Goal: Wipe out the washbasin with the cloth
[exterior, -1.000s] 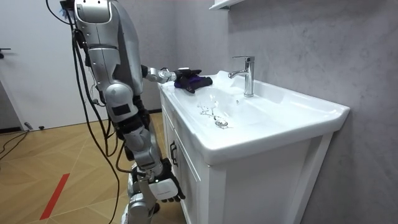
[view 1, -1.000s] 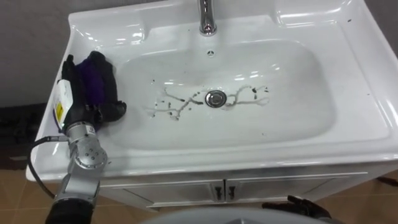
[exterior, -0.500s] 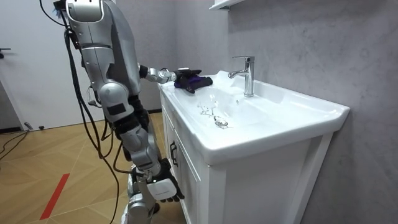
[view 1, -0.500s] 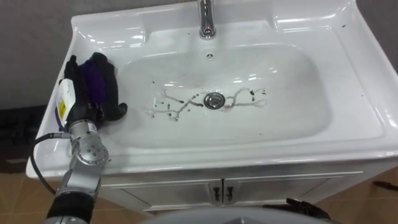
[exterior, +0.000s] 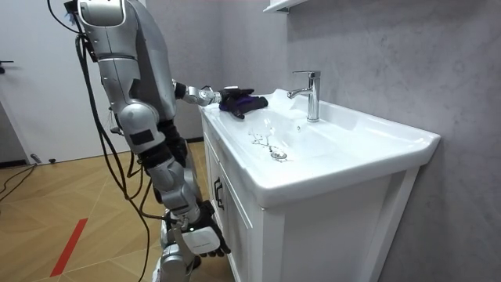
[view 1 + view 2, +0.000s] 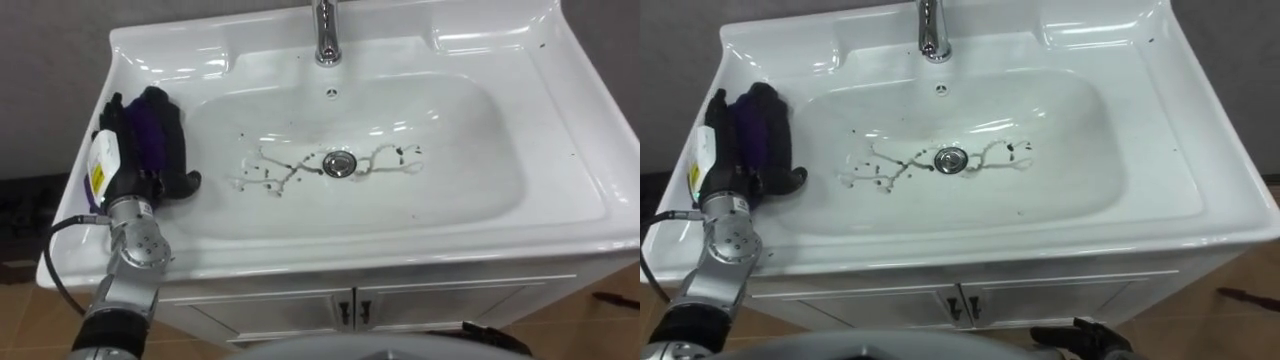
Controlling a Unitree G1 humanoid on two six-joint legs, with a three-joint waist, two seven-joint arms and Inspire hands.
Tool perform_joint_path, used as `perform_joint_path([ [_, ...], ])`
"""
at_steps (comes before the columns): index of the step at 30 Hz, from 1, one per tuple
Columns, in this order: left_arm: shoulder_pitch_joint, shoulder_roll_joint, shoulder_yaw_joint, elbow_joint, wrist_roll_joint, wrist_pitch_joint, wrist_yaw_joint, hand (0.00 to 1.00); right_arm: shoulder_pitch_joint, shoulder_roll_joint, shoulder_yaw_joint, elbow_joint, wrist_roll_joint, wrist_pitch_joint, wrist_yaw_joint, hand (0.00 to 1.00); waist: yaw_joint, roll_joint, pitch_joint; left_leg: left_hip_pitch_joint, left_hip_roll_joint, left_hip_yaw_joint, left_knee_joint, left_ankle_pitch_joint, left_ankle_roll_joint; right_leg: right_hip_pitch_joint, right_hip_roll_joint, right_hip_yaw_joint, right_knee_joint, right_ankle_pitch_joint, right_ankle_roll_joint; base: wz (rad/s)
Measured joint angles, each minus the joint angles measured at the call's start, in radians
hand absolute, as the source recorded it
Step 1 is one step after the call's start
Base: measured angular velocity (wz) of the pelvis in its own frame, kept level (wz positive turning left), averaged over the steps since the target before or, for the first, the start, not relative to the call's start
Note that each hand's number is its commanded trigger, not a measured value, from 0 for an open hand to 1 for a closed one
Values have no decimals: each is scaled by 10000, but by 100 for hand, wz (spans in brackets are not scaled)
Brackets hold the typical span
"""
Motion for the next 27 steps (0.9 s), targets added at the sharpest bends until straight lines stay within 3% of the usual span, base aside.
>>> perform_joint_path([
  [1, -53, -6, -14, 95, 142, 0, 0, 96, 0, -1, -2, 0, -16, 13, 0, 0, 20, 3, -1, 0, 2, -4, 1, 2, -3, 0, 1, 0, 1, 1, -3, 0],
  [2, -79, -7, -20, 137, 203, 0, 0, 100, -2, -4, -2, -4, -22, 31, 0, 0, 32, 5, -3, 1, 3, -6, 2, 3, -4, 0, 2, -1, 2, 2, -3, 0],
  [27, -498, -139, 394, 677, 259, -47, 1, 100, 4, -80, 3, -301, -744, 209, -11, 0, 137, 159, -32, 178, 4, 4, -22, 9, -16, 212, -1, -37, -18, -8, -9, 0],
])
